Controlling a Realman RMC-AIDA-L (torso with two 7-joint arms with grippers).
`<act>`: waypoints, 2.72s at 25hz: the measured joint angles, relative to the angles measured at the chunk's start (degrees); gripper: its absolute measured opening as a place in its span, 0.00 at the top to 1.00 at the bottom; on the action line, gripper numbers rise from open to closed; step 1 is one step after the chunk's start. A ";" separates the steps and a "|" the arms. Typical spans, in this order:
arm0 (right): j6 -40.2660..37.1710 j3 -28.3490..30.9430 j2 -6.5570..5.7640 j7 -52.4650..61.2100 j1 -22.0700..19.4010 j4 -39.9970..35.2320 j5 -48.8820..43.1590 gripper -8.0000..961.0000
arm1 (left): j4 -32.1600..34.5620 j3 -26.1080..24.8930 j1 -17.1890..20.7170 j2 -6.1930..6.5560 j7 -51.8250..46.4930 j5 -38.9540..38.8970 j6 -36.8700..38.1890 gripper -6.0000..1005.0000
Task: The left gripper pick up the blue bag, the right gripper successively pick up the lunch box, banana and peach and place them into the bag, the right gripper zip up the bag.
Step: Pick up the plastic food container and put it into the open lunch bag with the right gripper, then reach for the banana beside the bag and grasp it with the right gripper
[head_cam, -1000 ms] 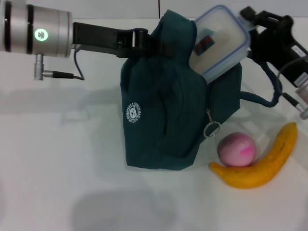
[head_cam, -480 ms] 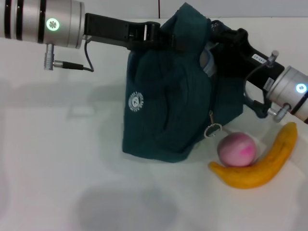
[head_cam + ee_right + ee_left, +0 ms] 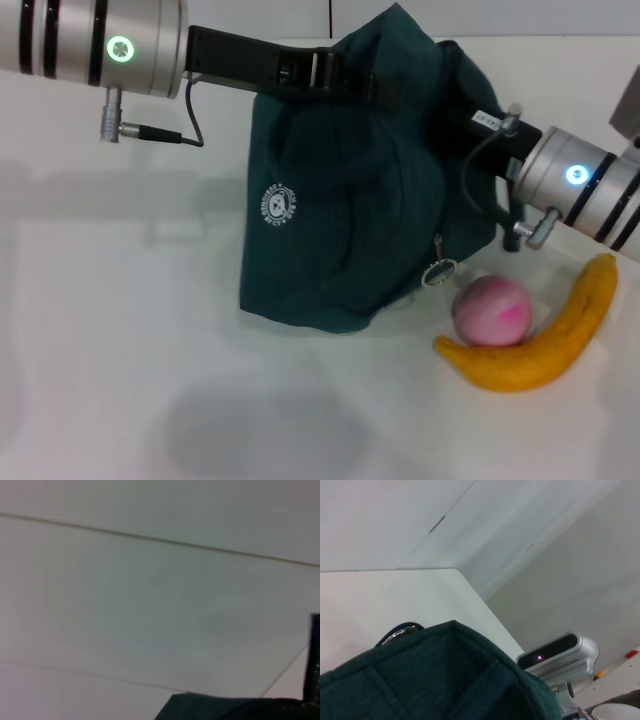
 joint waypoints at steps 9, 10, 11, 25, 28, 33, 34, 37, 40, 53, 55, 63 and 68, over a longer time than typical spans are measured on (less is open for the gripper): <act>-0.59 0.49 0.00 -4.02 0.86 -0.84 -3.19 0.71 | 0.09 -0.04 0.06 0.54 0.27 -0.08 0.14 0.95; -1.01 0.50 0.01 -4.67 0.55 -1.19 -3.17 0.71 | 0.09 -0.14 0.06 0.65 0.26 -0.08 0.14 0.95; -1.38 0.51 0.00 -5.21 0.31 -1.52 -3.12 0.71 | 0.09 -0.26 0.09 0.78 0.26 -0.09 0.14 0.95; -15.61 0.64 -0.07 -12.73 -11.47 -10.31 2.30 0.46 | -0.02 -2.18 1.09 2.28 0.18 0.38 -0.35 0.95; -27.20 0.65 -0.29 -22.41 -15.51 -11.64 7.96 0.45 | -0.05 -2.83 1.88 2.38 0.19 0.51 -0.41 0.95; -35.04 0.64 -0.32 -31.57 -20.64 -12.51 15.61 0.45 | -0.08 -2.86 2.38 2.46 0.10 0.53 -0.79 0.95; -35.42 0.64 -0.34 -32.60 -21.52 -12.51 16.92 0.45 | -0.09 -2.86 2.51 2.45 0.05 0.54 -0.83 0.95; -35.46 0.29 -0.67 -34.61 -24.66 -13.27 19.71 0.46 | -0.09 -2.86 2.95 2.42 -0.04 0.56 -1.22 0.95; -35.17 -2.06 -1.04 -35.52 -28.21 -18.65 17.63 0.46 | -0.11 -2.86 3.42 2.41 0.01 0.58 -2.02 0.95; -36.87 1.24 -1.12 -51.39 -38.49 -22.64 17.80 0.46 | -0.81 -2.82 5.17 2.47 0.36 0.74 -3.86 0.95; -41.30 -0.53 -1.21 -50.26 -38.74 -27.60 17.04 0.46 | -0.81 -2.82 5.23 2.39 0.72 0.74 -4.07 0.95; -46.53 -11.28 -1.16 -27.43 -38.07 -58.59 14.37 0.40 | -0.79 -2.85 5.37 1.92 1.06 0.47 -6.17 0.95; -43.49 -19.26 -1.07 -18.45 -37.79 -76.37 6.93 0.23 | -0.82 -2.85 5.53 1.64 1.07 -0.01 -7.51 0.95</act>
